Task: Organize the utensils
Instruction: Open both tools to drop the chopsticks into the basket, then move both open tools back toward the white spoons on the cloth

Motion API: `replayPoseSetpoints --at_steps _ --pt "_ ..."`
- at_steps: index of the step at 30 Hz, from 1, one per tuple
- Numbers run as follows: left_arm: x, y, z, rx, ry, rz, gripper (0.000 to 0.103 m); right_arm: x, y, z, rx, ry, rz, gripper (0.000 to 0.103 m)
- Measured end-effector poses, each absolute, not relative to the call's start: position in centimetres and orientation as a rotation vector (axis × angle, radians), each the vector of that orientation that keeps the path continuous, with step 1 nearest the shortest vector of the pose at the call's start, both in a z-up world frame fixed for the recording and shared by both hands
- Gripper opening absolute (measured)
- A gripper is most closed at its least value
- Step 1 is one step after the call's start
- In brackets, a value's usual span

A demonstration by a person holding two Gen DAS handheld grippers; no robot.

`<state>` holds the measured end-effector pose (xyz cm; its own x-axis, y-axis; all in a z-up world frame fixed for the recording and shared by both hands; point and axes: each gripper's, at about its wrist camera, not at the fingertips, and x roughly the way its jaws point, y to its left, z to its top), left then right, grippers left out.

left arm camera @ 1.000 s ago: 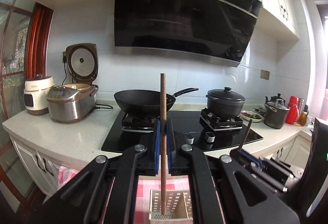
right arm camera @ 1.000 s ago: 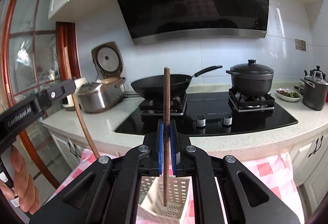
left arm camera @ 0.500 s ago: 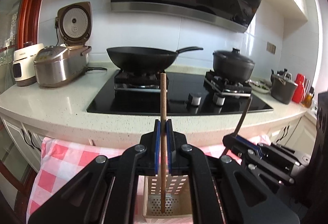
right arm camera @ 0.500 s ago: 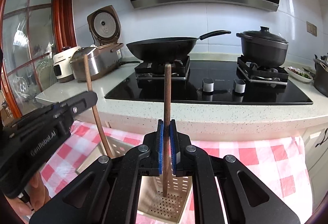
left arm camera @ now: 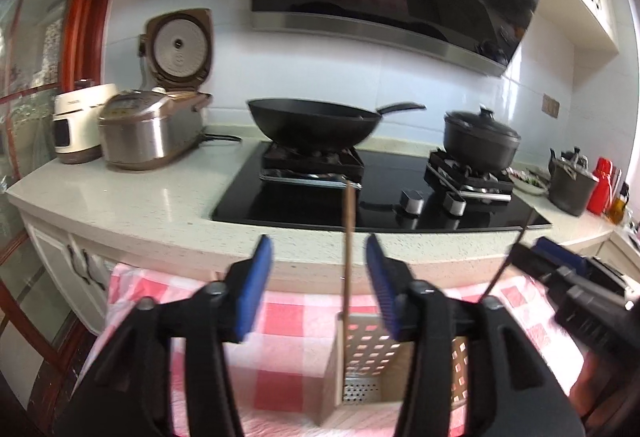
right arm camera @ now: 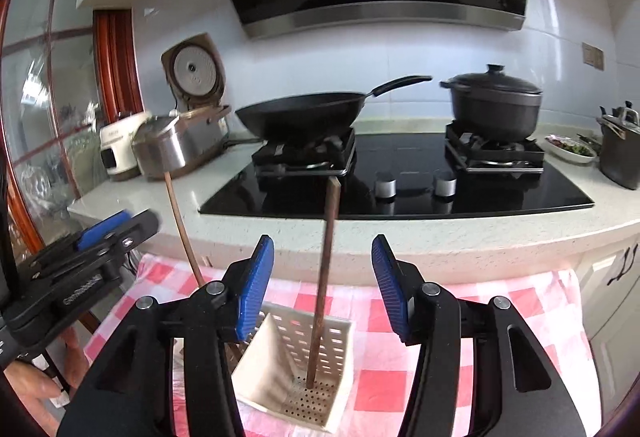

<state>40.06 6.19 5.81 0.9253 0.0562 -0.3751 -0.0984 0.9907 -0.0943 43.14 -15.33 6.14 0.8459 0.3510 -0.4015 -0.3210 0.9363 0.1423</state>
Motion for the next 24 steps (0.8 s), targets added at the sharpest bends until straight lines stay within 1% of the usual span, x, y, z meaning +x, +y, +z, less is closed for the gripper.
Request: replayPoseSetpoints --at_steps 2,3,5,7,14,19,24 --pt "38.3 7.2 6.4 -0.129 0.351 0.1 0.073 41.9 -16.6 7.2 0.087 0.416 0.354 0.05" --pt "37.3 7.7 6.6 -0.138 0.337 0.11 0.078 41.1 -17.2 7.6 0.095 0.405 0.356 0.05" --pt "35.0 8.7 6.8 -0.158 0.311 0.133 0.092 39.3 -18.4 8.5 0.108 0.381 0.362 0.05" --pt "32.7 9.5 6.9 -0.169 0.291 0.157 0.097 37.5 -19.3 9.0 0.12 0.364 0.364 0.05" --pt "25.1 10.6 6.4 -0.144 0.278 0.178 0.098 31.2 -22.6 8.3 0.174 0.366 0.358 0.051" --pt "20.5 10.8 4.6 -0.122 0.306 0.176 0.098 27.5 -23.5 5.9 0.177 0.42 0.337 0.051" --pt "17.5 11.3 1.8 -0.164 0.369 0.166 0.098 23.5 -23.8 2.7 0.151 0.455 0.33 0.051"
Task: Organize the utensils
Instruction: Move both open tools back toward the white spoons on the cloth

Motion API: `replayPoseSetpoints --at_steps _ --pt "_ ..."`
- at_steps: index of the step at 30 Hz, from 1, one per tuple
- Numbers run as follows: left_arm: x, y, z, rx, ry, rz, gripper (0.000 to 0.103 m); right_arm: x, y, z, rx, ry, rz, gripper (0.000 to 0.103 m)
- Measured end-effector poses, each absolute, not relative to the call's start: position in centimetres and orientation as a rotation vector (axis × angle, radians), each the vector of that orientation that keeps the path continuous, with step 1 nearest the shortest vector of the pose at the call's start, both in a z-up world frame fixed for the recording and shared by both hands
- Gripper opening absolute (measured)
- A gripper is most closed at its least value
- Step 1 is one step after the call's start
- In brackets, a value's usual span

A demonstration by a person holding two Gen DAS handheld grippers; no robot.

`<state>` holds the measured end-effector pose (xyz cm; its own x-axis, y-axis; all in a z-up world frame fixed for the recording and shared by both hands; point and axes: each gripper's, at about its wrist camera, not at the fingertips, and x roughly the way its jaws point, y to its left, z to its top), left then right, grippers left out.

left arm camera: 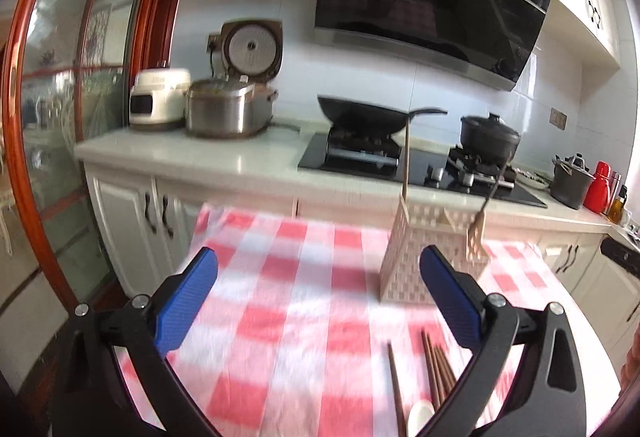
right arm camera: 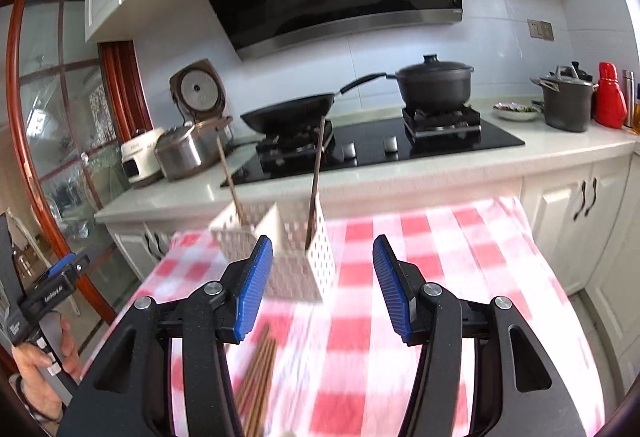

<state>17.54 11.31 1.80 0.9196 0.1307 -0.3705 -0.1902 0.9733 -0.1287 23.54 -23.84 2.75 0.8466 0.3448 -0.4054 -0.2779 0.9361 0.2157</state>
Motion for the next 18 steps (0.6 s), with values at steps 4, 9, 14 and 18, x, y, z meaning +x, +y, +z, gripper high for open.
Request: replayPoseSetpoints --at_steps 4,9,14,18 --pt "15.5 11.5 -0.9 -0.177 0.421 0.167 0.098 21.4 -24.1 0.0 0.155 0.511 0.329 0.051" --pt "13.8 11.4 -3.7 -0.2 0.472 0.156 0.098 20.0 -23.9 -2.7 0.15 0.577 0.324 0.051" --pt "12.7 10.1 -6.0 -0.159 0.509 0.138 0.098 19.3 -22.9 -4.8 0.128 0.622 0.333 0.051" --pt "12.6 8.6 -7.2 -0.133 0.528 0.109 0.098 19.1 -21.6 -7.0 0.099 0.677 0.353 0.051"
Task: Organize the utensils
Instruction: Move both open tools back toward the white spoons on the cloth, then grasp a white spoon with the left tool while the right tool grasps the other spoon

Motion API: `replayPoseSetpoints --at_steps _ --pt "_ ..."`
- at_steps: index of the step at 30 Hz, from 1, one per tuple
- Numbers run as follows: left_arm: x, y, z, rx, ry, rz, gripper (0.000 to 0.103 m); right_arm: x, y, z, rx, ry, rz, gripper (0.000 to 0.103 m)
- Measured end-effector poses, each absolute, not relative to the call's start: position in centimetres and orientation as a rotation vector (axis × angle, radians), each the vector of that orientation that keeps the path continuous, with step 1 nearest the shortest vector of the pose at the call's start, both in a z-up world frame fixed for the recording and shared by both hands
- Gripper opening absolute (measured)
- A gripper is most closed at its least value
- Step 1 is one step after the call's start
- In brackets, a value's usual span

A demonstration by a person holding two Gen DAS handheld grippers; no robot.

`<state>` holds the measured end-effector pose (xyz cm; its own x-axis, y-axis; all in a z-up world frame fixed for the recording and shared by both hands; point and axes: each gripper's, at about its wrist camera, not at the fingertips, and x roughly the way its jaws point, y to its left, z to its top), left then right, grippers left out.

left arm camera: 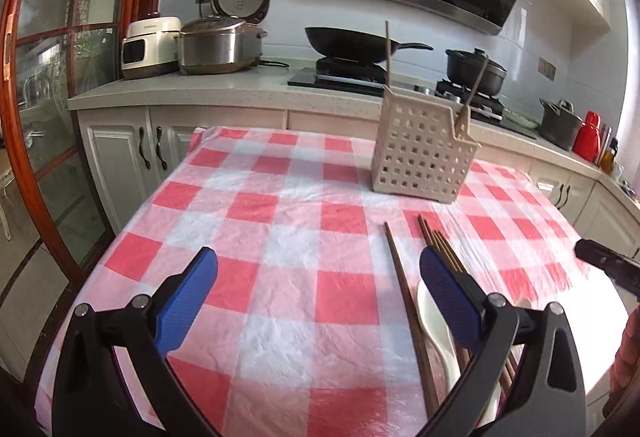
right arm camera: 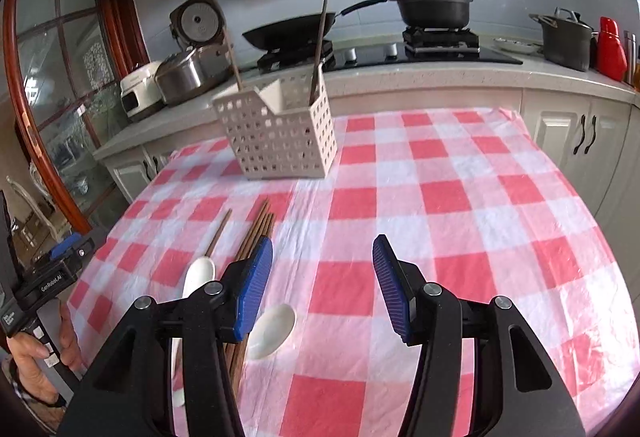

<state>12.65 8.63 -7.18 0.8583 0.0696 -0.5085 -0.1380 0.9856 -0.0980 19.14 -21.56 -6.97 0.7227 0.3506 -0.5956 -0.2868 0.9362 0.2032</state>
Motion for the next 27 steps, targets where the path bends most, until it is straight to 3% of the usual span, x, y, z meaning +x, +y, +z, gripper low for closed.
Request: replayPoseSetpoints --at_steps 13,27 --pt "13.7 5.5 -9.7 -0.107 0.578 0.004 0.097 19.4 -19.9 -11.6 0.106 0.828 0.405 0.047" --pt "15.9 3.5 -11.2 -0.083 0.661 -0.156 0.064 20.5 -18.4 -13.2 0.137 0.914 0.472 0.022"
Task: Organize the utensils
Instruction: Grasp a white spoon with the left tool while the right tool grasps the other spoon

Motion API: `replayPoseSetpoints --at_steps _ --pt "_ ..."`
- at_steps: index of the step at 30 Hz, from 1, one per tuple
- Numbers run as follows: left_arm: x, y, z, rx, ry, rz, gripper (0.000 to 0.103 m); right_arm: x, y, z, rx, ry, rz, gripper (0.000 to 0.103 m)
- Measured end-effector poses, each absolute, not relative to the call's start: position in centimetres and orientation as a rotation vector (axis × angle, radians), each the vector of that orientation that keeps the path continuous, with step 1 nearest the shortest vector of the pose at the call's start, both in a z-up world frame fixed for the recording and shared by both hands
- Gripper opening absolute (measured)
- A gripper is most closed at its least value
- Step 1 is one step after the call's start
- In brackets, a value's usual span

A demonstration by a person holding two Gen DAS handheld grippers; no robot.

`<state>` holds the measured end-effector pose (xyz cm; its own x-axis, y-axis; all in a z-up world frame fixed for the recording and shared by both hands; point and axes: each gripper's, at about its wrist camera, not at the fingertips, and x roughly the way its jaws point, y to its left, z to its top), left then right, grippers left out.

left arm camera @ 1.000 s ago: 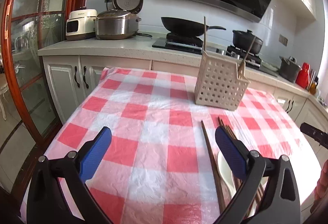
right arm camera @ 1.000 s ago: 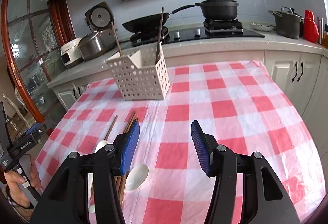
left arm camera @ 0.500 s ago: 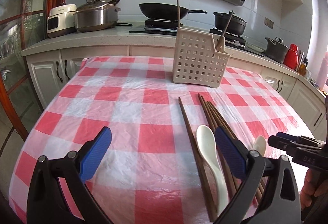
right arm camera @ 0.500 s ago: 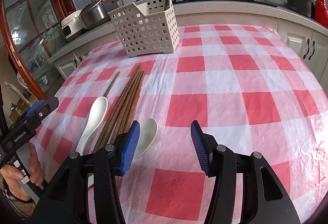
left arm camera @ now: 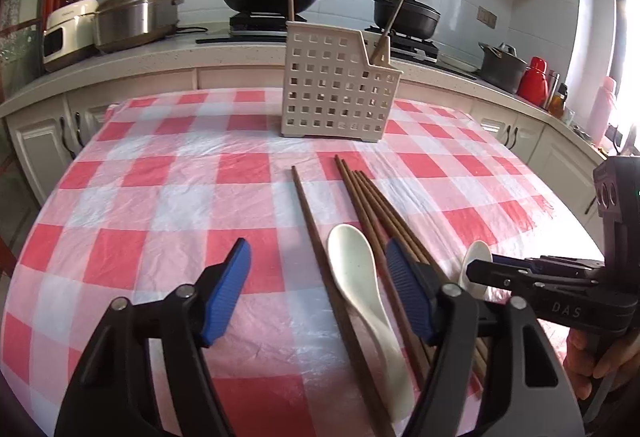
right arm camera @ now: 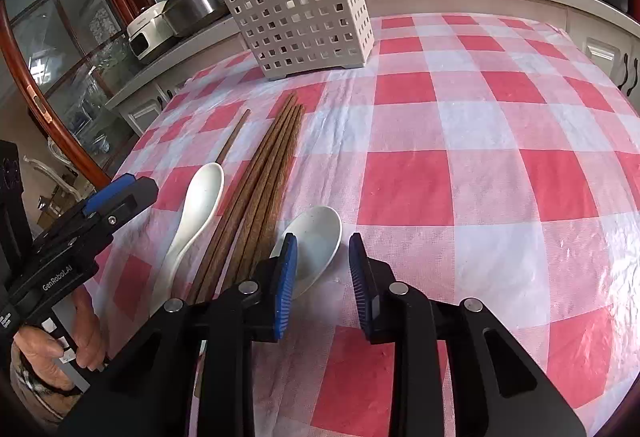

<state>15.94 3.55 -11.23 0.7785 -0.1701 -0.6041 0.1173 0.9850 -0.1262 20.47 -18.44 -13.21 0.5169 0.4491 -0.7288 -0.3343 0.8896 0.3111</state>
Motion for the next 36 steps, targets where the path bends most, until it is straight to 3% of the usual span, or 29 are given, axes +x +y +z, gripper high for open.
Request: replayPoseSetpoints --at_steps 5,14,22,25,36 --pt "17.8 2.8 -11.8 -0.062 0.704 -0.221 0.042 20.7 -18.4 -13.3 0.132 0.912 0.478 0.016" --pt "20.3 1.8 -12.5 -0.031 0.772 -0.299 0.021 20.8 -18.6 -13.4 0.145 0.914 0.484 0.015" --pt "20.8 1.4 -13.0 0.018 0.806 -0.287 0.02 20.8 -18.7 -13.4 0.151 0.914 0.488 0.015" --pt "20.9 1.2 -13.3 0.035 0.821 -0.296 0.004 20.8 -18.7 -13.4 0.15 0.913 0.489 0.015" --pt "19.7 1.2 -11.9 0.062 0.76 -0.271 0.004 20.3 -18.8 -12.1 0.122 0.855 0.469 0.008"
